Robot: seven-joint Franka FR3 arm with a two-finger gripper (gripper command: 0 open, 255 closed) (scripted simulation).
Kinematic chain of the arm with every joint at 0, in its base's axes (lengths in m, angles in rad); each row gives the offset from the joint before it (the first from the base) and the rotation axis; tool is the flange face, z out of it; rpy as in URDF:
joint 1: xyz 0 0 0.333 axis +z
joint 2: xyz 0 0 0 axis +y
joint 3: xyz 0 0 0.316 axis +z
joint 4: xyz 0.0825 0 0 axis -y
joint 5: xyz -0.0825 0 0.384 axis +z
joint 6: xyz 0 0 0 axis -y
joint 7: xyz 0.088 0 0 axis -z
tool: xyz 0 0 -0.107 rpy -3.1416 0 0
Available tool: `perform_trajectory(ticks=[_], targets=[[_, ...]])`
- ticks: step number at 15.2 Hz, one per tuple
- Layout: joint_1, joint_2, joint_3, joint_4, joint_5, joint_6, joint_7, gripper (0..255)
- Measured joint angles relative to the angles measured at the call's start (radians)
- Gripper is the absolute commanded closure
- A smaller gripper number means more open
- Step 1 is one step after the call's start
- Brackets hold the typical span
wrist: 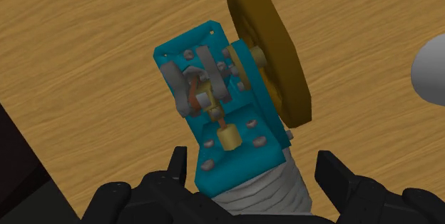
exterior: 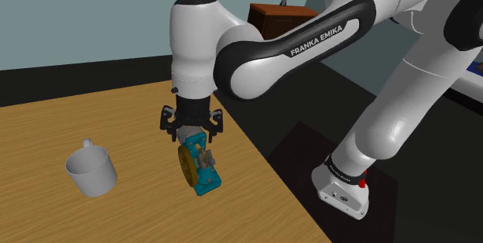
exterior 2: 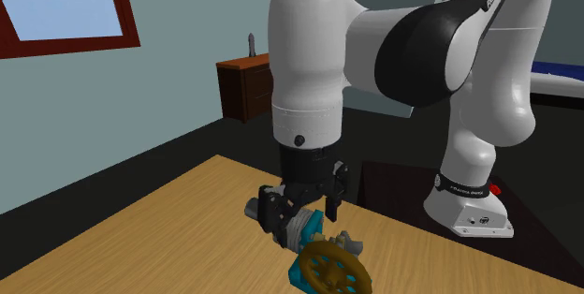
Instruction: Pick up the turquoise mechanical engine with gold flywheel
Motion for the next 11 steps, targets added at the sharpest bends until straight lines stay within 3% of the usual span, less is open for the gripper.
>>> perform_trajectory(ticks=[2,3,11], targets=[[0.002,0.012,0.000,-0.006,-0.011,0.015,0.007,0],[0.003,0.016,0.000,-0.005,-0.014,0.017,0.010,255],[0.004,0.018,0.001,-0.004,-0.016,0.019,0.013,255]])
